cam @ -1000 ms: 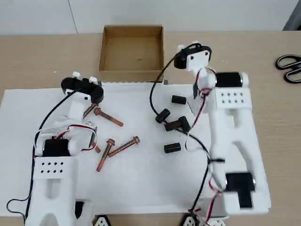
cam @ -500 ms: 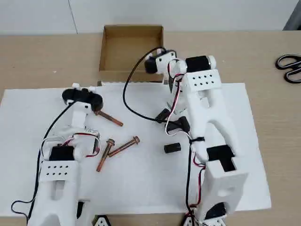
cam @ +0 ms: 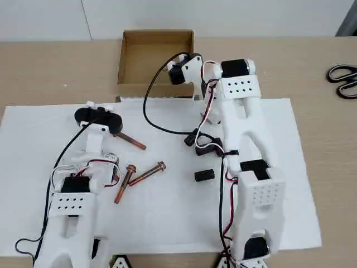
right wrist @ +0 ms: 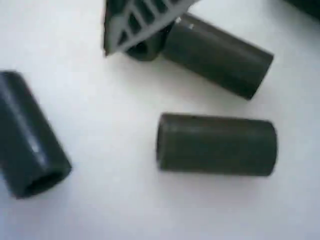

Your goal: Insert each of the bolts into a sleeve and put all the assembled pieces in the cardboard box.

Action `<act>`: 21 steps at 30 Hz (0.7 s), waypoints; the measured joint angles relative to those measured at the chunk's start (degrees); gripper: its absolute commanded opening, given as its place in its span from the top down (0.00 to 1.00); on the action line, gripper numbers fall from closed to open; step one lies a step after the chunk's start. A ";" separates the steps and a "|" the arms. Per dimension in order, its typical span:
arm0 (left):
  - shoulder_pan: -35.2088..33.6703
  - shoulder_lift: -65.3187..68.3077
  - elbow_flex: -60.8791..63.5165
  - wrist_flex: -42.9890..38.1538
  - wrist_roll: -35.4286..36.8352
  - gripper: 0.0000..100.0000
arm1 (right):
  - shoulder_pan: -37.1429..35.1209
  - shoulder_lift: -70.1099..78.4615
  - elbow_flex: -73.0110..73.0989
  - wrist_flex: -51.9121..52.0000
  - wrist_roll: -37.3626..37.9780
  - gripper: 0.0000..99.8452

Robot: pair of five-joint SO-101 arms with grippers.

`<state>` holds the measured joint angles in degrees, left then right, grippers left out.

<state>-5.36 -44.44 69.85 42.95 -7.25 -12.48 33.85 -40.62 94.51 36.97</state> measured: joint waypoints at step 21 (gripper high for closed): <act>0.00 0.00 0.62 -1.41 2.64 0.91 | 1.23 13.19 -9.14 0.00 7.82 0.81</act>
<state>-5.36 -44.44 70.46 41.54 -4.62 -11.25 47.03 -49.76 94.51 44.79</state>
